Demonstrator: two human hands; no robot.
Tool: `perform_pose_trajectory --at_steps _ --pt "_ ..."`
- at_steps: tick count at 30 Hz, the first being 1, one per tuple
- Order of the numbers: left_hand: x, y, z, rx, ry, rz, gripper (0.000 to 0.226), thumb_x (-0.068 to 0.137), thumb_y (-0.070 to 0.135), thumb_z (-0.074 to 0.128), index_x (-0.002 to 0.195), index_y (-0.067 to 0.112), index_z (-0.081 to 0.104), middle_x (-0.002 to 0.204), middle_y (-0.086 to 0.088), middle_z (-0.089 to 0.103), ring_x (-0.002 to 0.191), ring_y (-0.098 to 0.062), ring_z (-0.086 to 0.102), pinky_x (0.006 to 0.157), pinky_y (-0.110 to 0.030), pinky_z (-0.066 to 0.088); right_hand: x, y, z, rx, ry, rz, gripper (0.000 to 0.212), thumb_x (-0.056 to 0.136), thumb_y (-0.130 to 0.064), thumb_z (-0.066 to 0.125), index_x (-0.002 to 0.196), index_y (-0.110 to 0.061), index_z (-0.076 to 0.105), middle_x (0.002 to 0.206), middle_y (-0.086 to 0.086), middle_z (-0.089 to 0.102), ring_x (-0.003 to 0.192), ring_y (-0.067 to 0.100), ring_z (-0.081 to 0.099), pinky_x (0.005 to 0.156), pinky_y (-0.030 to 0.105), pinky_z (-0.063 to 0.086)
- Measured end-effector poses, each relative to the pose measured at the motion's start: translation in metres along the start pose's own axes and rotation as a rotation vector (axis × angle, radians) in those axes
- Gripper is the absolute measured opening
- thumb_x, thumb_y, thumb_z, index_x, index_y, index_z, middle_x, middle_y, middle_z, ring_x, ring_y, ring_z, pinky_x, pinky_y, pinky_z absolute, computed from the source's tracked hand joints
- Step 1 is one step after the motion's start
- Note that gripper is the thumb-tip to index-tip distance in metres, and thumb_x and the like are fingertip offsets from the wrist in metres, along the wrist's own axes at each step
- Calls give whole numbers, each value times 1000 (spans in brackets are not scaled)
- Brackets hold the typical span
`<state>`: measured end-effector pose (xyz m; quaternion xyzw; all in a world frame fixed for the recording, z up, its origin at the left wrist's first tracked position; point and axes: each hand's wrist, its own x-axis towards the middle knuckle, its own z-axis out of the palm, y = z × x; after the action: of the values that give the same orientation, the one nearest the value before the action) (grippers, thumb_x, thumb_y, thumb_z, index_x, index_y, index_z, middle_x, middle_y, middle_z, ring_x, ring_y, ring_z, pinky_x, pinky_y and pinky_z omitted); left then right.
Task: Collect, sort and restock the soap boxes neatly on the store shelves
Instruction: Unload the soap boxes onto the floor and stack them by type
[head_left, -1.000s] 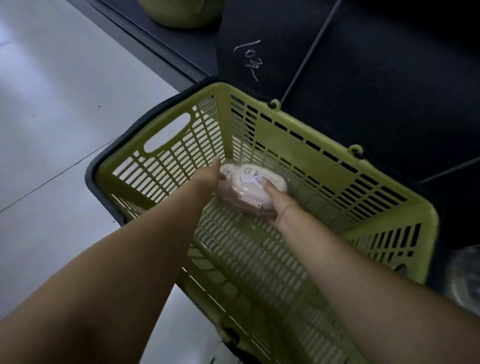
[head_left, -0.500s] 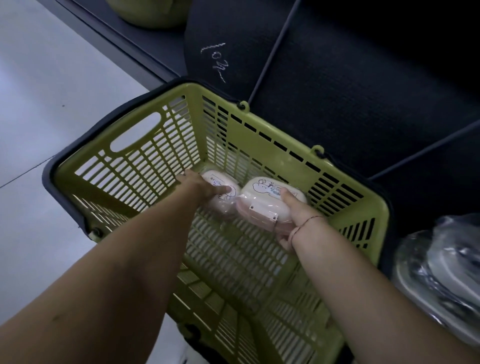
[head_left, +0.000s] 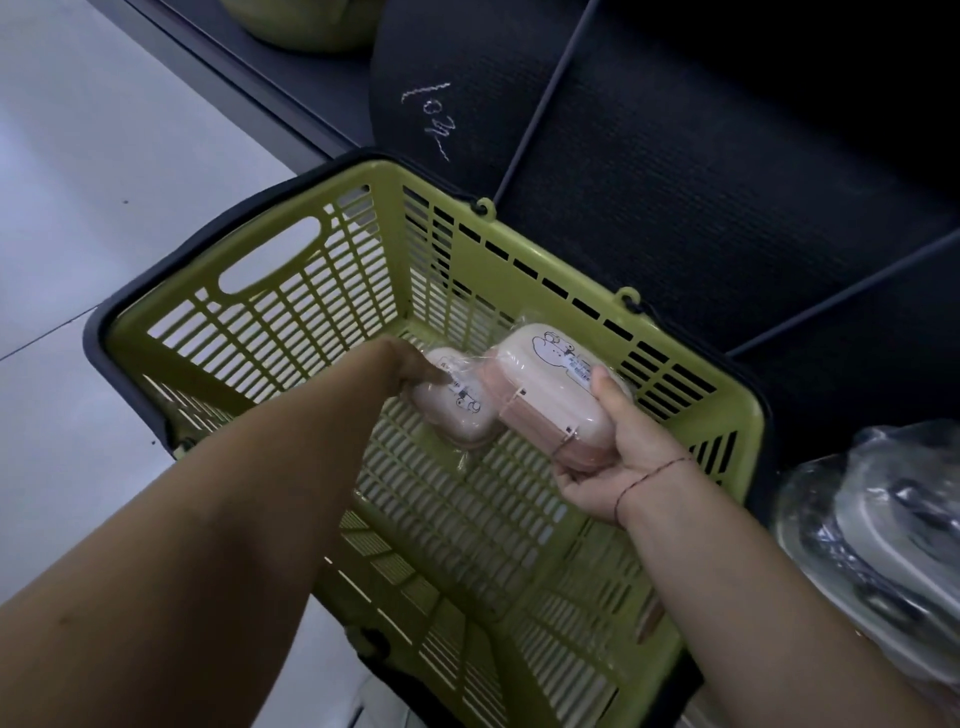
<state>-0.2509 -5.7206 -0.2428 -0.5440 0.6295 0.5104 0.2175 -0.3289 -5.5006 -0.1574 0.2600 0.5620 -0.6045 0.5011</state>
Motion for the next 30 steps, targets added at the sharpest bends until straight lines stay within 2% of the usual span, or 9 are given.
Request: perform_pose_trajectory --at_steps 3,8,12,15,17,20,24,27,30 --pt "2 2 -6 60 40 1 70 85 12 74 142 -7 38 149 -22 41 137 -35 40 113 -42 34 -3 -1 -6 17 22 8 24 81 -46 71 96 -31 62 103 3 63 91 24 57 67 33 45" --pt "-9 -1 18 99 4 46 50 89 33 68 120 -4 55 111 -17 63 102 -32 63 89 -38 53 -3 -2 -13 -121 96 -1 20 87 -46 66 97 -31 57 107 6 61 86 25 57 79 33 49" --pt "2 -8 25 6 46 32 77 75 54 77 127 2 55 117 -17 66 99 -32 66 91 -40 54 27 14 -7 -312 290 -50 49 86 -39 70 115 -7 46 105 14 57 84 29 61 57 35 54" --pt "6 -10 27 -149 42 0 66 85 61 62 120 6 61 108 -13 71 89 -28 67 80 -36 52 52 28 -2 -320 270 -69 53 93 -21 62 138 -1 43 115 17 57 105 33 58 78 32 57" --pt "4 -8 27 -164 47 4 65 90 66 50 108 5 63 99 -14 70 80 -26 63 71 -33 50 64 34 -2 -324 249 -71 48 99 -17 51 142 0 37 136 14 49 126 33 49 96 35 45" --pt "-3 -5 18 -158 -39 -13 70 82 75 53 92 6 61 81 -10 66 70 -22 61 65 -30 50 78 34 -4 -348 404 -70 73 82 -27 76 141 -4 39 139 16 48 123 36 53 97 44 46" --pt "24 -22 -1 -141 -136 -6 128 9 76 83 115 6 65 103 -13 74 102 -30 69 100 -42 50 112 40 -17 -340 418 -123 107 48 -46 91 133 -8 39 125 20 56 104 38 63 87 56 53" --pt "7 -22 -12 -162 -166 -16 121 17 61 92 120 6 62 108 -12 73 107 -28 67 100 -43 50 141 52 -22 -345 369 -119 125 11 -56 80 123 -13 47 110 15 63 83 34 69 69 54 58" --pt "-26 -12 -31 -200 -196 33 92 48 43 84 126 1 58 115 -16 70 109 -29 65 94 -41 53 110 56 -8 -237 258 -160 107 21 -53 89 114 -13 53 108 14 66 81 32 69 68 51 59"
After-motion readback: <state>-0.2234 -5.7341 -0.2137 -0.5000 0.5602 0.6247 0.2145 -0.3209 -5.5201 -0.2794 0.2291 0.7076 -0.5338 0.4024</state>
